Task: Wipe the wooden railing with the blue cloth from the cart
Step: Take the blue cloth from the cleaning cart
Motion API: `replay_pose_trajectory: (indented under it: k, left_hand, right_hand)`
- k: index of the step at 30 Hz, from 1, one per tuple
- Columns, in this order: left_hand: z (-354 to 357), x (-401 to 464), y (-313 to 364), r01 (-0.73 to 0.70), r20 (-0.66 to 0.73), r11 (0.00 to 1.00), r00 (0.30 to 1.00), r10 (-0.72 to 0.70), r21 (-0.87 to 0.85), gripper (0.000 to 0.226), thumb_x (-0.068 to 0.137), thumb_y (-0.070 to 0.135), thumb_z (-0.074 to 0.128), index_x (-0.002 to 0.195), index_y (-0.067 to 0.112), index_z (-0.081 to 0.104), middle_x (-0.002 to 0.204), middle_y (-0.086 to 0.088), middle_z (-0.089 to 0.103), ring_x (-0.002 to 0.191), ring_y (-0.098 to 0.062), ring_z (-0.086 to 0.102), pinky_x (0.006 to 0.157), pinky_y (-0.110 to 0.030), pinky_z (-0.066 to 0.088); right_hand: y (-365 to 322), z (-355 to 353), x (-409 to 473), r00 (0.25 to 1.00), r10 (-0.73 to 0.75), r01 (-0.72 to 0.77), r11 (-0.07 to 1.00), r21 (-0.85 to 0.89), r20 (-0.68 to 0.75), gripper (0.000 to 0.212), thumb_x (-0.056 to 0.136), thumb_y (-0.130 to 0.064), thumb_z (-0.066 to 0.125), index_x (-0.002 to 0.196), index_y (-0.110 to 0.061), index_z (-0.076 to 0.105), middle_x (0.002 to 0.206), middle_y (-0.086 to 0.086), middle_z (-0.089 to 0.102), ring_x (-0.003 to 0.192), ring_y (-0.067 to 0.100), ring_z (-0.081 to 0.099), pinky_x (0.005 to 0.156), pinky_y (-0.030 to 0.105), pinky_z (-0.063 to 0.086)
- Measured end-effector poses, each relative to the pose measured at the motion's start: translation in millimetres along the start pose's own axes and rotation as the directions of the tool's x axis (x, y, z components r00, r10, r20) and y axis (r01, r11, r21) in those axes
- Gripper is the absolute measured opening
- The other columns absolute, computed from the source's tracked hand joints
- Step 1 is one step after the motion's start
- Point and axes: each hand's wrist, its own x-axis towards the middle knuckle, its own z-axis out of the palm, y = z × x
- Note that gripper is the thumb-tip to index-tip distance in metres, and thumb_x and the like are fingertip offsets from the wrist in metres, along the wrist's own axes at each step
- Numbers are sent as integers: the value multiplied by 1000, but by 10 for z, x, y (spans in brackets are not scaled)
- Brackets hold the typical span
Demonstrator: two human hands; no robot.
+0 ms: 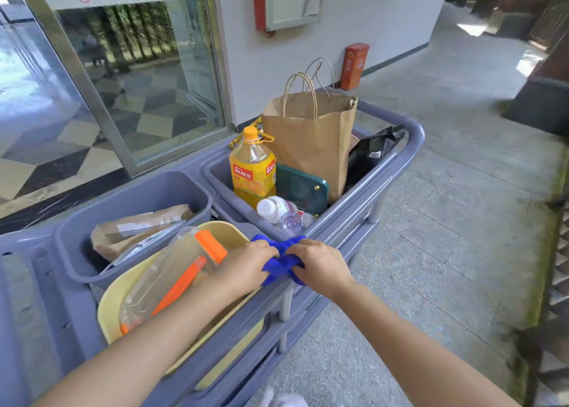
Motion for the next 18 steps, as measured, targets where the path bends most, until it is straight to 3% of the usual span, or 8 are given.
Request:
replay_pose_trajectory:
  k: [4,6,9,11,15,18]
  left_hand:
    - [-293,136,107,-20,37,987,999,26,-159,21,73,12,60,93,16,64,95,-6,66,91,-22,60,76,-35,49]
    - [-498,240,238,-75,37,975,996,84,-208,16,72,13,63,87,17,66,87,-3,69,80,-17,60,66,-28,49]
    - [-801,444,599,-180,25,939,980,196,-295,14,72,12,65,83,18,68,81,0,71,71,-8,62,61,-19,48]
    - [-935,586,942,-253,16,890,960,280,-380,13,71,6,65,79,16,68,67,4,68,57,1,57,53,-9,43]
    - [-1022,815,1757,-413,29,796,881,473,-443,11,73,3,63,79,11,68,65,1,65,57,-3,56,51,-8,40]
    - [-950,890,2385,-510,60,714,793,607,-481,12,73,3,63,78,12,68,65,4,67,58,-3,58,55,-14,45]
  right_hand:
    - [68,-363,-11,992,129,-127,983,130,-6,19,72,-19,60,90,-20,65,91,1,65,89,24,59,72,34,48]
    - [160,-642,-68,981,193,-187,964,189,-17,17,69,-19,65,86,-19,68,78,0,63,78,20,58,70,32,50]
    - [347,-1119,-293,959,278,-259,939,227,-58,14,67,-19,69,81,-20,70,68,-1,63,63,13,53,60,18,42]
    - [473,-1435,-541,934,344,-315,920,235,-92,12,67,-18,69,79,-21,70,69,0,65,61,12,52,60,21,42]
    - [655,-1968,-1213,852,488,-451,868,208,-192,13,69,-18,68,82,-20,69,75,3,70,66,15,57,66,28,48]
    - [710,-2252,-1807,763,596,-571,803,170,-250,11,71,-20,68,82,-22,68,70,-2,64,62,12,54,59,18,43]
